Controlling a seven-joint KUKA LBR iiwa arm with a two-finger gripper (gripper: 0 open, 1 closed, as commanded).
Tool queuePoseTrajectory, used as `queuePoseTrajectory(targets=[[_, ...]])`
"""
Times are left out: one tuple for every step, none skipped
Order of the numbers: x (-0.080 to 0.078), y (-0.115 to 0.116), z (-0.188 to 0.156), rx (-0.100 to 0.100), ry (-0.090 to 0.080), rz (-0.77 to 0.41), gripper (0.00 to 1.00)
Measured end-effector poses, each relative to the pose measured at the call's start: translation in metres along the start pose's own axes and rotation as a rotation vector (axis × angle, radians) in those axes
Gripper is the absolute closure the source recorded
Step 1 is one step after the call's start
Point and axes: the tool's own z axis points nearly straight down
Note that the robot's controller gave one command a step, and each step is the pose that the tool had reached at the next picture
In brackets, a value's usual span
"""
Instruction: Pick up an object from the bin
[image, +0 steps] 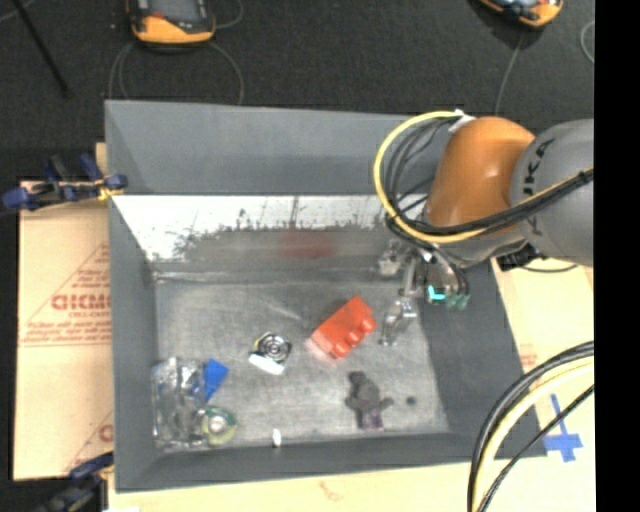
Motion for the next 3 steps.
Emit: queuePoseTrajectory(targets=[[-0.018, 0.048, 0.071, 0.002, -0.01, -0.205, 0.0], [-0.01, 0.054, 0.042, 0.002, -0.011, -0.305, 0.0], [-0.009, 0.046, 0.041, 0.002, -0.012, -0.392, 0.0]])
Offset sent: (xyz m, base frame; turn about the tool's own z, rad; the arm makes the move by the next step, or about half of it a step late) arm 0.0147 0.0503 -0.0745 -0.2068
